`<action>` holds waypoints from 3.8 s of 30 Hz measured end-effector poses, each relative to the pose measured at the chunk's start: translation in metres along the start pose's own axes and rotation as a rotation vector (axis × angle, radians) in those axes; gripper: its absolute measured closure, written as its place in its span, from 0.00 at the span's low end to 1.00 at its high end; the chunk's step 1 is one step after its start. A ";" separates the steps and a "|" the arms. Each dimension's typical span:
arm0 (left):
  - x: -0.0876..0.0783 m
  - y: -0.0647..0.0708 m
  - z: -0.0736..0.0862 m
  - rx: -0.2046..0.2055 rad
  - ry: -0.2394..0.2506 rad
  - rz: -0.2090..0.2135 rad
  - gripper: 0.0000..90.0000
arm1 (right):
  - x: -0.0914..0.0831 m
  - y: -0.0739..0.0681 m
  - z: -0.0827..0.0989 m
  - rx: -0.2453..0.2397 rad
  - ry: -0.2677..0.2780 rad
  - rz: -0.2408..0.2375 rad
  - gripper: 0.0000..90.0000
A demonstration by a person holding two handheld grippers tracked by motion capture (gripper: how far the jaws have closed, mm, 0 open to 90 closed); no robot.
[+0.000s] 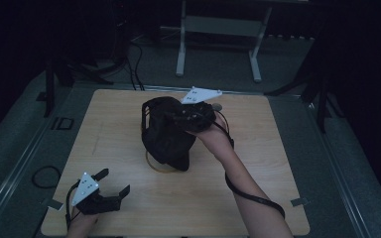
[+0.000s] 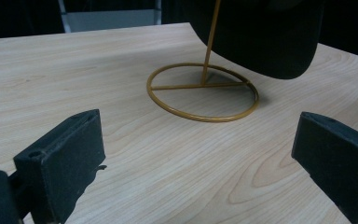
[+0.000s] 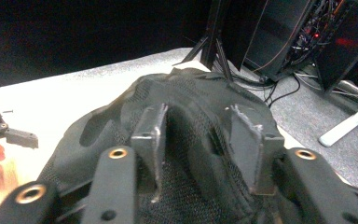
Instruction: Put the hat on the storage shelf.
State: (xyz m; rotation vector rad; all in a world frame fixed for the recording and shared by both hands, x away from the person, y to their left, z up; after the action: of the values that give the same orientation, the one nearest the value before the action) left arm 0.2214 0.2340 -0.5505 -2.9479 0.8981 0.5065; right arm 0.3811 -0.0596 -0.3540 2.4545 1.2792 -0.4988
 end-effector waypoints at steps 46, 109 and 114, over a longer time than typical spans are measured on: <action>0.002 0.003 0.002 -0.006 -0.006 0.011 0.03 | -0.068 0.029 0.090 0.077 -0.001 -0.015 0.15; 0.004 0.005 0.003 -0.009 -0.010 0.036 0.03 | -0.097 0.025 0.266 0.214 -0.123 0.042 0.15; 0.004 0.006 0.004 -0.008 -0.014 0.035 0.03 | -0.104 0.026 0.274 0.213 -0.135 0.067 0.15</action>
State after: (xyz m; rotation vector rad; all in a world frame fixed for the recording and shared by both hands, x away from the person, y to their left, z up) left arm 0.2206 0.2272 -0.5552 -2.9364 0.9500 0.5326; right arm 0.3044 -0.2680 -0.5464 2.5739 1.1381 -0.8057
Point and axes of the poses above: each handheld gripper's, and its own axes: x roughly forward along the jaws, z roughly out of its underside, y roughly to its right, the point moved 1 cm from there along x, roughly forward along the jaws, and after that the axes turned 1 degree about z, right-handed, at the moved point
